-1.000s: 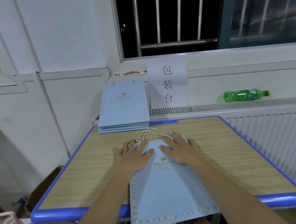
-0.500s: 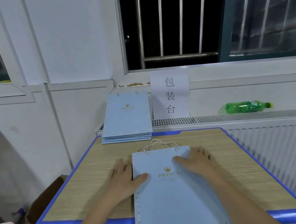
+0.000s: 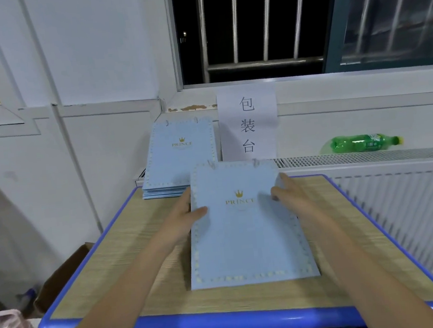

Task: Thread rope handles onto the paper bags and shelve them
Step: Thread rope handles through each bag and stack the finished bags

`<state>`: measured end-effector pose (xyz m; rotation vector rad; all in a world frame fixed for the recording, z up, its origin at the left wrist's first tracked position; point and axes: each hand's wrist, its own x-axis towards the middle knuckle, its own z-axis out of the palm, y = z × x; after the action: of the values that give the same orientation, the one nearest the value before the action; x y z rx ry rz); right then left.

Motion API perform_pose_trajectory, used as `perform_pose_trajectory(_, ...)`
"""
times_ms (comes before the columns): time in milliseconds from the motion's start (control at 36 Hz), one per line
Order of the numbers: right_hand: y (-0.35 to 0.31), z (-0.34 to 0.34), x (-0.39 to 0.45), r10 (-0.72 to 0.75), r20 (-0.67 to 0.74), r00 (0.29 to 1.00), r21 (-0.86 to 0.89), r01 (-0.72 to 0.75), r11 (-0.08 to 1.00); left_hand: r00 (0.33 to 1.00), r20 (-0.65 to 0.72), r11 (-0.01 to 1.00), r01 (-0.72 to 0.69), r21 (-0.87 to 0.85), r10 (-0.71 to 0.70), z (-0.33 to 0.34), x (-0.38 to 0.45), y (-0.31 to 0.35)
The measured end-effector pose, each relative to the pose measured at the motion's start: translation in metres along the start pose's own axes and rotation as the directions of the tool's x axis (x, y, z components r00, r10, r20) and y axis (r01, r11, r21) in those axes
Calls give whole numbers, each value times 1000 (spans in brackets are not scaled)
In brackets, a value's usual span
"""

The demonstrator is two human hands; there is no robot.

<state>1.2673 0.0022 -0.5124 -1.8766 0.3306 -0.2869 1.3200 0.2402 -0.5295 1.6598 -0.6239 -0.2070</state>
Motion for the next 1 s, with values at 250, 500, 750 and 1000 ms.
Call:
perform_pose_trajectory(250,-23,-9,52,-25,-70,997,505,57,861,889,-457,995,-19,-99,-28,-12,64,37)
perform_pose_trajectory(500,-70,21,142,-123,-103,987,476,158,865,945,-325,995,-6,-101,-27,-83,149,40)
perform_pose_trajectory(750,-130,69,227,-268,-90,959,413,281,866,900,-432,991,-98,-95,48,-148,217,51)
perform_pose_trajectory(1000,-139,101,239,-235,-112,965,281,258,924,886,-459,989,115,94,-59,-176,227,39)
